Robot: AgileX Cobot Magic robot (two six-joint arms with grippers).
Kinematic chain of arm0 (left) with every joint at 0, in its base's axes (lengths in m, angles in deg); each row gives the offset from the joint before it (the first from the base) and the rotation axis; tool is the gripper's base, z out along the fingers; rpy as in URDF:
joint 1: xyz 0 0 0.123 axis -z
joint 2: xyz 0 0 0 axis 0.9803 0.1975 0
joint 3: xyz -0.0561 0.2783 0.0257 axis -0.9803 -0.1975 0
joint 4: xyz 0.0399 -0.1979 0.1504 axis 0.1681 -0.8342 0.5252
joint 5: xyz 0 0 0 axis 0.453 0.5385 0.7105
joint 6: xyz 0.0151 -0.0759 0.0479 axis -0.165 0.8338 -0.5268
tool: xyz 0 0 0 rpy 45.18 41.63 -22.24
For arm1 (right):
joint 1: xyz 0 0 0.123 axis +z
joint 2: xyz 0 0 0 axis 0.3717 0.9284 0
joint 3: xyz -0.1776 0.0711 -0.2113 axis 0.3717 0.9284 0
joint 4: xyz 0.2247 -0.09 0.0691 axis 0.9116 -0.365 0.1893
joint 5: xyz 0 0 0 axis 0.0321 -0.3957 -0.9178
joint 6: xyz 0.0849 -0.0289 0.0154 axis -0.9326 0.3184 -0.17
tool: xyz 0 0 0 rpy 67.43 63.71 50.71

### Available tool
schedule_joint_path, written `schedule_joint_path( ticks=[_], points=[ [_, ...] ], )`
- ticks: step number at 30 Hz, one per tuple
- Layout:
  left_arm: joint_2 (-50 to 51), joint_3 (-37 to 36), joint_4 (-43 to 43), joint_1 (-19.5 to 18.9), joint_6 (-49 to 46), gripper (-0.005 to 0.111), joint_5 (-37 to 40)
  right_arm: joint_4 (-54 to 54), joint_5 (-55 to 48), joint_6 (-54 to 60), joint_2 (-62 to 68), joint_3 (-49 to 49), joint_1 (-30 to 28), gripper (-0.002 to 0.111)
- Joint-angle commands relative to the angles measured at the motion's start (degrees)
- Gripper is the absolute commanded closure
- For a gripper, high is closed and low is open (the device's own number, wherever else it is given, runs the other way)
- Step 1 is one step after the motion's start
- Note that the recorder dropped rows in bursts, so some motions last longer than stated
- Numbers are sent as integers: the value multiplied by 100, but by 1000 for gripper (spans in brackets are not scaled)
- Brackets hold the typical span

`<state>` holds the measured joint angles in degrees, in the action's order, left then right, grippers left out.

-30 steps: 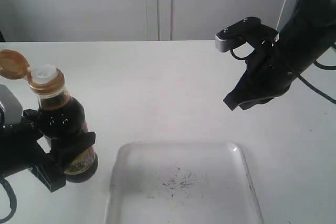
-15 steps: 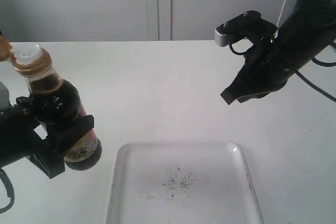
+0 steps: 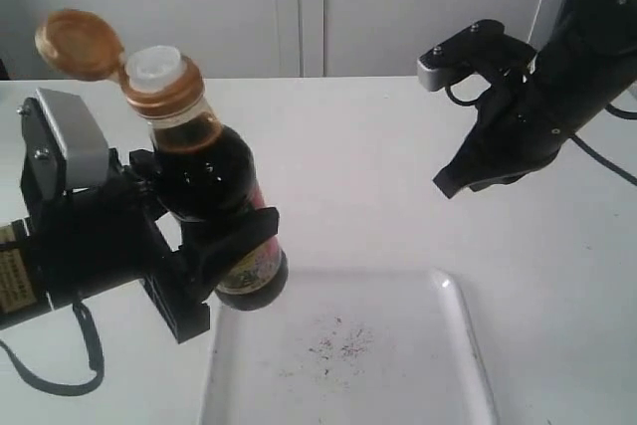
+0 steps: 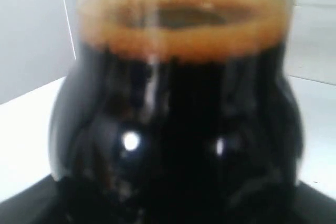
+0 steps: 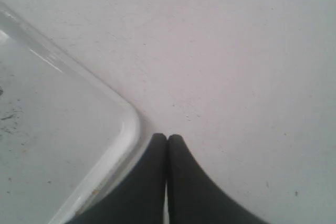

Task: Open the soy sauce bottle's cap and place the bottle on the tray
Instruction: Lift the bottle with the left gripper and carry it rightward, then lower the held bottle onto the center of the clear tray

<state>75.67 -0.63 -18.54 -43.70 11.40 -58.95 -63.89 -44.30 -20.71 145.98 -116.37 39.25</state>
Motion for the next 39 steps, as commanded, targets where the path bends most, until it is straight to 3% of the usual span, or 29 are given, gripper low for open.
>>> schedule_joint_path(
  ticks=[1, 9, 17, 39],
  points=[
    [294, 347, -297, 332, -128, 107, -370, -137, 44, -262, -51, -16, -238, 108],
    [1437, 1106, -691, 1116, -444, 107, -358, -114, 159, -313, -51, -6, -323, 108],
    [1870, 1196, -747, 1151, -430, 107, -718, -102, 201, -399, -51, -6, -323, 108],
    [2637, 1321, -977, 1450, -601, 107, -623, -102, 171, -413, -51, 5, -323, 108]
  ],
)
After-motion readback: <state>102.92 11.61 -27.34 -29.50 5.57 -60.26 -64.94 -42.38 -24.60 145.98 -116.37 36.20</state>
